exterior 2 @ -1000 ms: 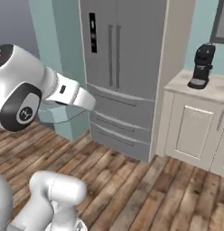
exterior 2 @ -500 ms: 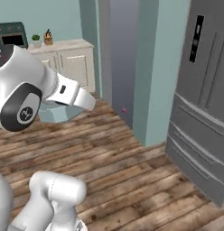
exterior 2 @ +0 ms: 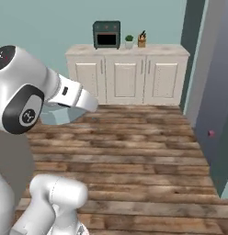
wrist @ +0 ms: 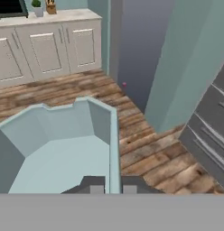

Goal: Retrieve the tupperware and aluminum foil from the cabinet and place them on the dining counter near the plate with lemon and shrimp to prepare for storing leftovers.

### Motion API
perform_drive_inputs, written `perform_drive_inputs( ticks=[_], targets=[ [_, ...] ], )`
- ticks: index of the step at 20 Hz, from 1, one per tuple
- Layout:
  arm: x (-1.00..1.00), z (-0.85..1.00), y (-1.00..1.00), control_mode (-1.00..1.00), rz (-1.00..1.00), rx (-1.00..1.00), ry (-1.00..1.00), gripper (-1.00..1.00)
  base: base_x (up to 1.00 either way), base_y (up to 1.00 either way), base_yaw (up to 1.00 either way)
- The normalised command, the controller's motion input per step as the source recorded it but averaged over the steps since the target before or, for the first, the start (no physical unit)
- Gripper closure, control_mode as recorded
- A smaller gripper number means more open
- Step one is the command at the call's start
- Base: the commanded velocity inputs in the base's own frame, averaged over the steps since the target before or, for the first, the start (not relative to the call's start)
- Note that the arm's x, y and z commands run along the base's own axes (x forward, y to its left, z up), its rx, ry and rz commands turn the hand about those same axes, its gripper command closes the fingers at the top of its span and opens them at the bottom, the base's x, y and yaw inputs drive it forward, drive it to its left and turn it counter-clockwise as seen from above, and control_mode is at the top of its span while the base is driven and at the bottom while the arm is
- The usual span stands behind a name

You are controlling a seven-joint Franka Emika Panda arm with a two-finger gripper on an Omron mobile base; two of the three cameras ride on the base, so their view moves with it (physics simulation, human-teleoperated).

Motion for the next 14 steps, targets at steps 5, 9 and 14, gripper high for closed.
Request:
perform_drive_inputs(
  ticks=[5,9,14],
  targets=[
    [0.0,0.0,0.0,1.0,0.0,0.0,0.0,1.0,0.96,0.0,0.71],
    [0.0,0.0,0.0,1.0,0.0,0.0,0.0,1.0,1.0,-0.01,0.67],
    [0.0,0.0,0.0,1.0,0.0,0.0,0.0,1.0,1.0,-0.15,0.62]
  ],
)
